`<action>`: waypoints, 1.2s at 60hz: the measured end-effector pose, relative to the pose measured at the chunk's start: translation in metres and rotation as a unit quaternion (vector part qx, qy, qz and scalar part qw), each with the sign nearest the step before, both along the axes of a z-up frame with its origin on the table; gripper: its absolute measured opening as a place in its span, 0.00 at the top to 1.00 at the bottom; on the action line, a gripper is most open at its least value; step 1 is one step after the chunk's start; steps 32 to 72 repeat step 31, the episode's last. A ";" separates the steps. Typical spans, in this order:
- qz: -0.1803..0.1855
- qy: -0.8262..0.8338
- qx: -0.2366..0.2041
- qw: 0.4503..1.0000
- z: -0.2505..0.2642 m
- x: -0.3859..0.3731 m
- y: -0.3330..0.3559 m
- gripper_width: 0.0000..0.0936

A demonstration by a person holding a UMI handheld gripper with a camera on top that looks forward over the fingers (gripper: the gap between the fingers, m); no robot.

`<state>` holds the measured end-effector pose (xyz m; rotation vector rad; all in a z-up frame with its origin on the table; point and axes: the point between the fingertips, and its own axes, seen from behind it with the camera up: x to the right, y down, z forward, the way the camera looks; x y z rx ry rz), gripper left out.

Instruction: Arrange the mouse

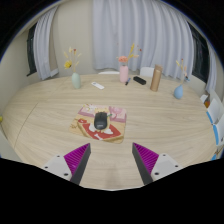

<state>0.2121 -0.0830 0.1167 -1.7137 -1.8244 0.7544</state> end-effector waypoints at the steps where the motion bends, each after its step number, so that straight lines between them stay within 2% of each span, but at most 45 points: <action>1: -0.002 0.000 0.001 1.000 0.000 0.005 0.002 0.08; 12: -0.023 -0.005 0.021 0.999 -0.003 0.045 0.027 0.08; 31: -0.046 -0.010 0.033 0.998 -0.004 0.063 0.053 0.08; 72: -0.046 -0.010 0.033 0.998 -0.004 0.063 0.053 0.08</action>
